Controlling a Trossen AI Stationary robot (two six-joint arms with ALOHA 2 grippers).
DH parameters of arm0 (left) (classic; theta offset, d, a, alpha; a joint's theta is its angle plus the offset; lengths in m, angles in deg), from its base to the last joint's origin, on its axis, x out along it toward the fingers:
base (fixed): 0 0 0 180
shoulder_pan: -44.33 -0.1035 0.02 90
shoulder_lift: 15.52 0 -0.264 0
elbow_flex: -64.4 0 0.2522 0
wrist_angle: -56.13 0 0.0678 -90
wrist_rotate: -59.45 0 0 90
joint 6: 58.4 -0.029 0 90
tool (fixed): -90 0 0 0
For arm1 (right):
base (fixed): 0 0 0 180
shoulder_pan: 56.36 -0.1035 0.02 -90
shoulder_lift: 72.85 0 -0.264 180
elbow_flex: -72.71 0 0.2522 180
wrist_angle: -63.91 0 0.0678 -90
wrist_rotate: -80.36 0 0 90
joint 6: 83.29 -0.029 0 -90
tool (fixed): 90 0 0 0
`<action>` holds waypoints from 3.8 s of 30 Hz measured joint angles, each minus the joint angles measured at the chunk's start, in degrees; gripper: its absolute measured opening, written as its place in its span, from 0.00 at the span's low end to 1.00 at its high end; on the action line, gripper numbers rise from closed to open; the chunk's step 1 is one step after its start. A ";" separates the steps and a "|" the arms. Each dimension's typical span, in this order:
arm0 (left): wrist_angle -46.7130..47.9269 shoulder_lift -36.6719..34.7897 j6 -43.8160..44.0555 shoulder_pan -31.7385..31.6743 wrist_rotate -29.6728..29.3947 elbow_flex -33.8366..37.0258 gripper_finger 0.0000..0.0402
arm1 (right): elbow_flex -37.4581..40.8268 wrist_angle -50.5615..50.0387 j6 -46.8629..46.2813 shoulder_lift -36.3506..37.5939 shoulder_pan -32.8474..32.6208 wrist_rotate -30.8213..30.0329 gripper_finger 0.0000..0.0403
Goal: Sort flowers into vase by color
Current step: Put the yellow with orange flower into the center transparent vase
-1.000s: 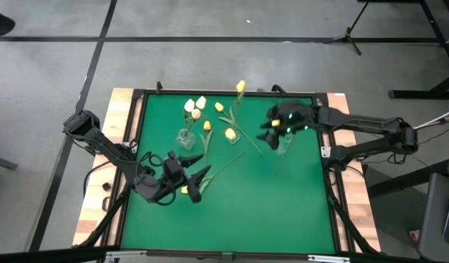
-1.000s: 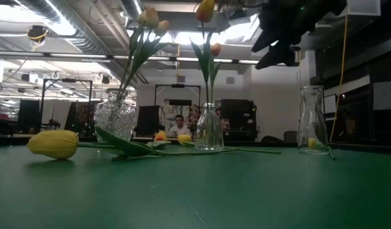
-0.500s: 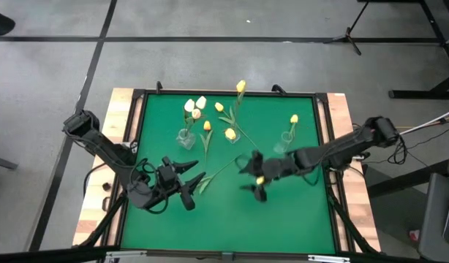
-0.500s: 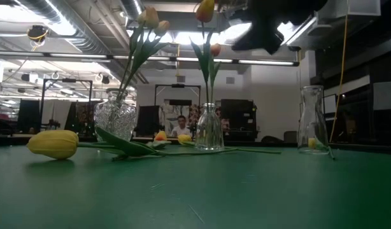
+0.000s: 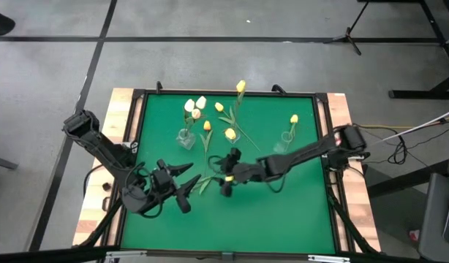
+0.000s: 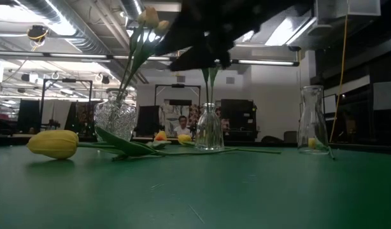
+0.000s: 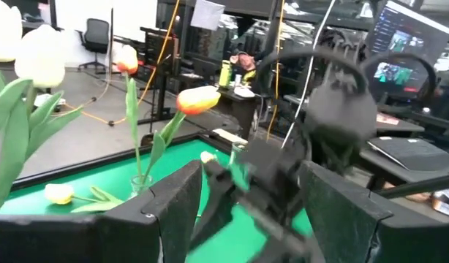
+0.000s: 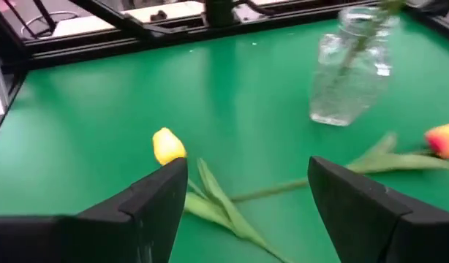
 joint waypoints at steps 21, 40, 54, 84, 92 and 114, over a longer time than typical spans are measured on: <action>0.40 0.00 0.31 4.57 -5.20 -0.01 0.56 | -18.66 -9.84 -21.93 -22.97 2.35 -21.05 0.71; 0.81 -0.01 0.44 4.58 -5.21 -0.02 0.56 | -18.57 -5.96 -26.58 -28.45 5.89 -17.35 0.71; 0.84 -0.02 0.44 4.62 -5.21 -0.02 0.56 | -18.77 -10.62 -29.40 -29.17 5.91 -17.03 0.30; 1.34 -0.02 0.42 4.62 -5.23 -0.02 0.56 | -18.37 -18.43 -31.61 -25.43 6.15 -14.78 0.00; 1.33 -0.02 0.20 4.62 -5.23 -0.02 0.56 | -18.37 -19.36 -32.13 -25.25 6.18 -16.03 0.00; 1.33 -0.02 0.20 4.71 -5.23 -0.02 0.56 | -18.55 -24.06 -31.68 -16.44 6.22 -31.53 0.00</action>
